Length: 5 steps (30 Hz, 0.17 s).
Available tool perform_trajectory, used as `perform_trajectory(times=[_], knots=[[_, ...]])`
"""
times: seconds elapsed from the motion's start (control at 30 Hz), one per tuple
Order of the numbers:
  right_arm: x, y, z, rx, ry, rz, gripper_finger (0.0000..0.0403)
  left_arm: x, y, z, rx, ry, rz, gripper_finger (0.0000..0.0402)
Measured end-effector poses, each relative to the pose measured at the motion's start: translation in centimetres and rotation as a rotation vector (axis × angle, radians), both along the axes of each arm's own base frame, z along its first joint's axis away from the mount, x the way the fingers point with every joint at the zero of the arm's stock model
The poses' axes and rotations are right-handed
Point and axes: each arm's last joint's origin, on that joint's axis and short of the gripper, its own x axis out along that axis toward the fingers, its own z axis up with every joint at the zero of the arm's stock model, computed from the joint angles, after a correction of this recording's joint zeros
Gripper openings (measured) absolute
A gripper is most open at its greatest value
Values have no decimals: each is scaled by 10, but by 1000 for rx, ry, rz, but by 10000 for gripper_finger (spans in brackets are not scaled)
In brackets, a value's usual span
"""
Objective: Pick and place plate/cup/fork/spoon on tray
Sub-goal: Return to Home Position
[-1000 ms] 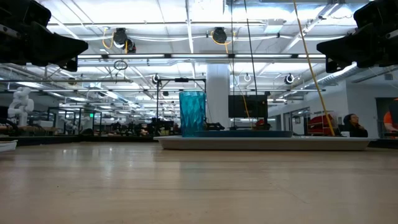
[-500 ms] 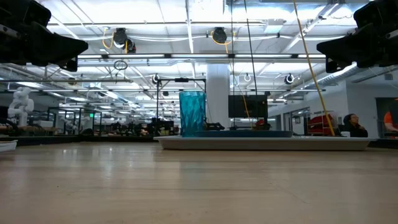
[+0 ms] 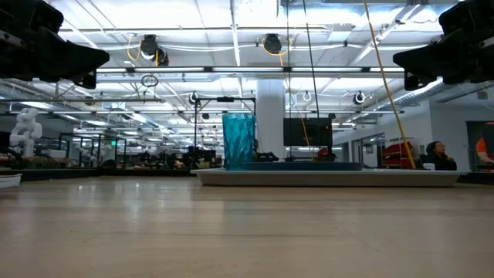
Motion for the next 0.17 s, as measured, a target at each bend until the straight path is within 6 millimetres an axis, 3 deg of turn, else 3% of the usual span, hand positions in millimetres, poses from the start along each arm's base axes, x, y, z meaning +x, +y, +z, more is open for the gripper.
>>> perform_trajectory(times=[0.17], knots=[[0,0,0,0,0,0,0,0,0,0,0,0,0,33]])
